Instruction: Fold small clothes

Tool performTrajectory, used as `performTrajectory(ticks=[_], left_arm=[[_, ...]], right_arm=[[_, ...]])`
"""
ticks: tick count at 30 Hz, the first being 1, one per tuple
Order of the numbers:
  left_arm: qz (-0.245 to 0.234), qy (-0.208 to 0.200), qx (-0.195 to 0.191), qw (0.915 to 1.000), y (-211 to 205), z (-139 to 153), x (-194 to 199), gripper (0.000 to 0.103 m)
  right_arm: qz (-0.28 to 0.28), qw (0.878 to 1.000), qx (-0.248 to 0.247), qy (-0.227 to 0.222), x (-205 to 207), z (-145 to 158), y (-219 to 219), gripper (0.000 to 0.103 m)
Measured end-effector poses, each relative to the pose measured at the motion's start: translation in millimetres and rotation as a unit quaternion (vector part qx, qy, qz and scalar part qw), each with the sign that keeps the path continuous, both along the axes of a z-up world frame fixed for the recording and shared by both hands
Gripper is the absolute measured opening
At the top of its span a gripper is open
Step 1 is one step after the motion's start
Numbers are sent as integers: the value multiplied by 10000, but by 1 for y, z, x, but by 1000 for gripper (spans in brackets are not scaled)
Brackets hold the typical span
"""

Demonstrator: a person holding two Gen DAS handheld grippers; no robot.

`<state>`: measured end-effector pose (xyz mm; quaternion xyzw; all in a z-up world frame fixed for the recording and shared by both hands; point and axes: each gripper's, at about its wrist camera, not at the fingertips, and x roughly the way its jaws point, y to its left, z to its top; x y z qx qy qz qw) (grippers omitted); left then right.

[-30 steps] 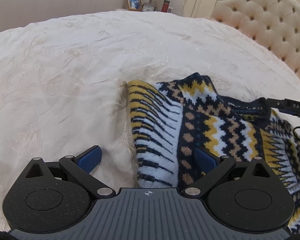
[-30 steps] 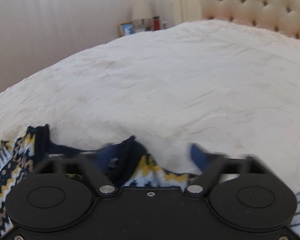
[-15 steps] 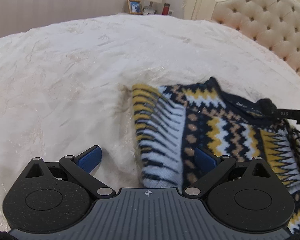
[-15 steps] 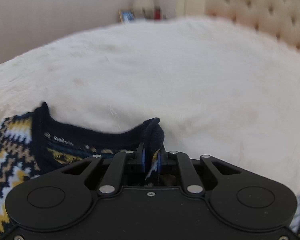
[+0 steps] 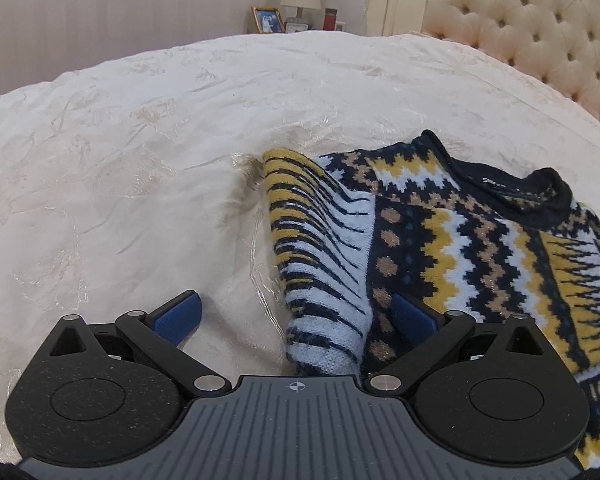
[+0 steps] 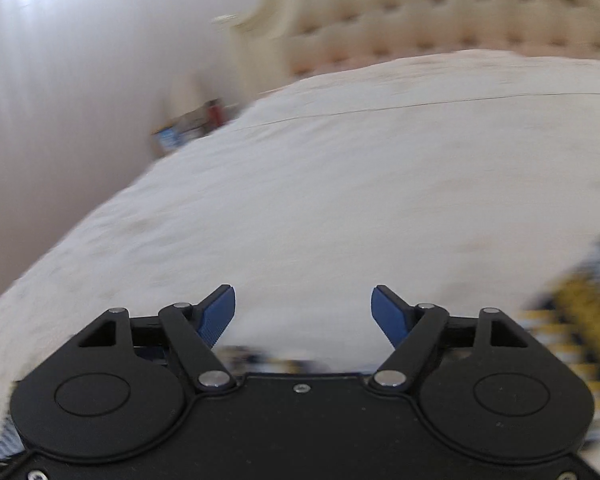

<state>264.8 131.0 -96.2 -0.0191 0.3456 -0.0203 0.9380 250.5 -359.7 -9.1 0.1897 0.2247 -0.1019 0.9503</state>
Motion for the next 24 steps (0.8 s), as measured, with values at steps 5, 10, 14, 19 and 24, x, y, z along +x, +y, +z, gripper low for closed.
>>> performTrajectory(ticks=[5, 10, 14, 19, 24], left_arm=[[-10, -80, -3, 10000, 1, -2, -2, 103], [-1, -114, 98, 9999, -1, -3, -3, 103], [16, -124, 146, 9998, -2, -3, -3, 103], [19, -135, 128, 9998, -2, -3, -3, 103], [14, -142, 105, 9998, -2, -3, -4, 103]], right_arm=[[-1178, 9925, -44, 323, -55, -12, -70, 77], [-2021, 9770, 121, 664, -77, -32, -112, 78], [-1450, 9885, -113, 424, -68, -30, -91, 78], [117, 9944, -988, 343, -18, -16, -25, 77], [1414, 9731, -1751, 493, 37, -13, 39, 77]])
